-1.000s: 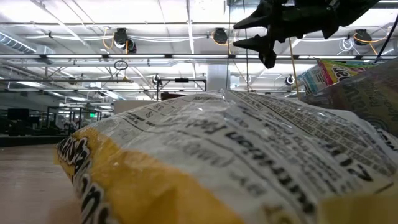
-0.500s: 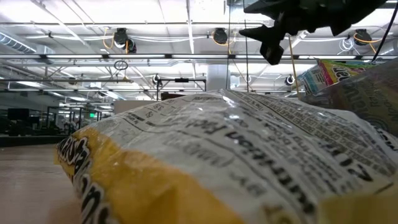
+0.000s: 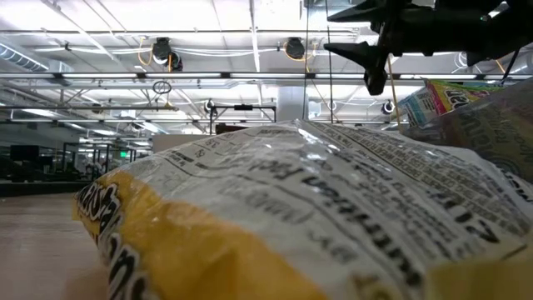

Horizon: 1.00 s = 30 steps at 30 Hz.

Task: Pick & Place Food Item
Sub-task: Put the white seasoning bottle into the white bin

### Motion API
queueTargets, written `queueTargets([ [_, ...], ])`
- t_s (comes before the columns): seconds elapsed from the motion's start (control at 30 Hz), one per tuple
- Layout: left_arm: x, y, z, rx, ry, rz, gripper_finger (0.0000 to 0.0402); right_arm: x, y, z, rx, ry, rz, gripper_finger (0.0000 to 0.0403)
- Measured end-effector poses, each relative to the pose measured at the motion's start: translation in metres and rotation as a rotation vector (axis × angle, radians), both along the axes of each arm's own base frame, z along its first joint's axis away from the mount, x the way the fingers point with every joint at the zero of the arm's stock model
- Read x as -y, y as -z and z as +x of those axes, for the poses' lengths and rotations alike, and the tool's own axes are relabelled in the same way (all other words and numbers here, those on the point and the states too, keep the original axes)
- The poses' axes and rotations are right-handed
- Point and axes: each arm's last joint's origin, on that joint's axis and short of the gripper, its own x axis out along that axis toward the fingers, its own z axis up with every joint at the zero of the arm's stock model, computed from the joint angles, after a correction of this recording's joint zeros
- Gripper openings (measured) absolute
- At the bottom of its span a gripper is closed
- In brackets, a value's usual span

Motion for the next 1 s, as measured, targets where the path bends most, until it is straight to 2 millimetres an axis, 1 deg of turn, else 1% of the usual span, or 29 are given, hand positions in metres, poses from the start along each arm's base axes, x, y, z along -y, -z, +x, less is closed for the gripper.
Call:
queueTargets([
  [0.1,0.0,0.002,-0.007,0.003,0.024,0.075,0.0118,0.002,-0.002,0.0,0.022,0.064,-0.013,0.0169],
  [0.17,-0.003,0.001,-0.011,0.003,0.037,0.095,0.0118,0.003,-0.002,0.0,0.02,0.103,-0.029,0.0169],
  [0.27,-0.005,-0.003,-0.017,0.012,0.053,0.084,0.0118,0.004,-0.002,-0.001,0.018,0.143,-0.038,0.0169],
  [0.37,-0.008,-0.006,-0.02,0.011,0.041,0.066,0.0118,0.004,-0.002,-0.001,0.015,0.144,-0.04,0.0169],
  [0.5,-0.009,-0.008,-0.019,-0.029,0.021,0.036,0.0126,0.004,-0.002,-0.001,0.013,0.142,-0.047,0.0169],
  [0.6,-0.008,-0.008,-0.015,-0.038,-0.003,-0.001,0.0158,0.004,-0.001,-0.001,0.005,0.138,-0.048,0.0169],
  [0.73,-0.003,-0.008,-0.009,0.014,-0.005,-0.042,0.0223,0.003,0.0,0.0,-0.009,0.108,-0.046,0.0169],
  [0.87,0.002,-0.003,-0.006,0.014,0.029,-0.023,0.0285,0.002,0.001,0.0,-0.013,0.062,-0.049,0.0169],
  [1.0,0.011,0.005,-0.006,0.021,0.089,0.018,0.0329,0.002,0.001,0.0,-0.012,0.054,-0.041,0.0169],
])
